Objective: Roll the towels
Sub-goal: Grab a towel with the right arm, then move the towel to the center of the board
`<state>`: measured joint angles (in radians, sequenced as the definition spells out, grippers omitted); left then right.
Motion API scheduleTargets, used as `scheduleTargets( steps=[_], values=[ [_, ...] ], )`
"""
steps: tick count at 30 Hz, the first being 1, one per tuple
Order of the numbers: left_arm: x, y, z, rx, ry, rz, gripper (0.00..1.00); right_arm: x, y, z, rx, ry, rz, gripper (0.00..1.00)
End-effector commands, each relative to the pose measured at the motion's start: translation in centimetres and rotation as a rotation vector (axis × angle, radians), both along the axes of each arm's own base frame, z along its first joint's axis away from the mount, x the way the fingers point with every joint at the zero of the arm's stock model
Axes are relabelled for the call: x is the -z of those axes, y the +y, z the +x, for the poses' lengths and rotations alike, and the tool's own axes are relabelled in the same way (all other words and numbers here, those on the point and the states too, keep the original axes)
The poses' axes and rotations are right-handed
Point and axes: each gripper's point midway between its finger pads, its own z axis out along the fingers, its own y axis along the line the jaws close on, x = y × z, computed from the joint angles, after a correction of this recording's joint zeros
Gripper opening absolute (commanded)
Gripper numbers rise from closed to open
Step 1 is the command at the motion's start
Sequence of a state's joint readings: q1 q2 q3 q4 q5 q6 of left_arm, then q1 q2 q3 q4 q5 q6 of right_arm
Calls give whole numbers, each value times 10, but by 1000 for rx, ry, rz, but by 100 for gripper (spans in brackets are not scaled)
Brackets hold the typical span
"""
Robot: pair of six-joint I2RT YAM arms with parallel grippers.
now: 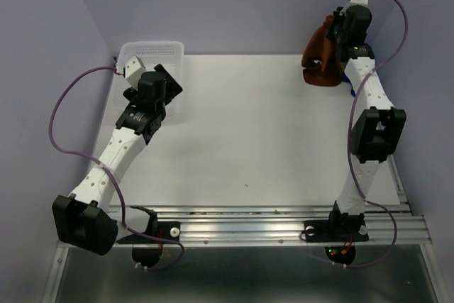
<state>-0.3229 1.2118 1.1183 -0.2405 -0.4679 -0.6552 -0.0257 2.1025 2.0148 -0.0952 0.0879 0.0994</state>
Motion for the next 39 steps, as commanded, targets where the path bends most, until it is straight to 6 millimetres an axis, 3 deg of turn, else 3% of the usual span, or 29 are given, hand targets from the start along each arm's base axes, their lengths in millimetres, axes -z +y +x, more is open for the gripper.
scheduleTargets(
  steps=[1,4,5,7,8,12,15,16,18,20,23,26,27,29,30,31,32,33,34,35,36,37,38,39],
  values=[
    [-21,0,-3,5,-81,-41,99,-95,56,-48,-246,-133,60,1],
    [-20,-3,-6,29,-82,-52,99,-127,99,-74,-400,-157,84,1],
    [-18,-4,-8,34,-77,-55,99,-150,111,-89,-445,-192,104,1],
    [-14,-3,-11,34,-69,-57,99,-174,139,-110,-535,-227,124,1],
    [-13,-4,-12,37,-66,-57,99,-177,146,-113,-547,-232,136,1],
    [-13,-2,-21,34,-67,-73,99,-230,210,-165,-809,-313,186,1],
    [-14,3,-29,18,-70,-79,99,-247,256,-193,-962,-330,227,1],
    [-15,6,-31,3,-72,-76,99,-263,264,-204,-1000,-365,234,1],
    [-16,10,-37,-6,-79,-75,99,-275,276,-215,-1045,-376,283,1],
    [-18,15,-44,-22,-84,-73,99,-286,276,-213,-1030,-400,331,1],
    [-21,20,-52,-41,-97,-79,99,-288,271,-209,-979,-389,381,1],
    [-21,22,-55,-43,-110,-83,99,-257,260,-192,-877,-287,428,1],
    [-21,20,-55,-33,-109,-84,99,-220,243,-173,-811,-195,456,1],
    [-19,19,-54,-25,-102,-82,99,-180,212,-156,-714,-95,520,1],
    [-18,17,-53,-14,-98,-77,99,-152,198,-149,-683,-35,539,2],
    [-17,15,-52,2,-96,-74,99,-87,183,-140,-623,98,561,3],
    [-13,9,-50,27,-83,-77,99,-54,154,-135,-542,153,582,5],
    [-10,6,-48,43,-77,-78,99,-24,143,-138,-511,210,590,8],
    [-7,-1,-47,86,-62,-77,99,32,124,-147,-460,312,566,19],
    [0,-6,-43,107,-41,-73,99,57,108,-150,-391,349,555,29],
    [4,-9,-42,122,-25,-69,99,72,97,-155,-369,364,514,47],
    [9,-15,-41,156,-4,-72,99,91,84,-160,-311,396,498,58],
    [15,-19,-39,173,17,-73,99,96,69,-159,-248,395,469,66],
    [27,-23,-37,188,53,-71,99,100,42,-154,-144,385,379,83]
  ],
)
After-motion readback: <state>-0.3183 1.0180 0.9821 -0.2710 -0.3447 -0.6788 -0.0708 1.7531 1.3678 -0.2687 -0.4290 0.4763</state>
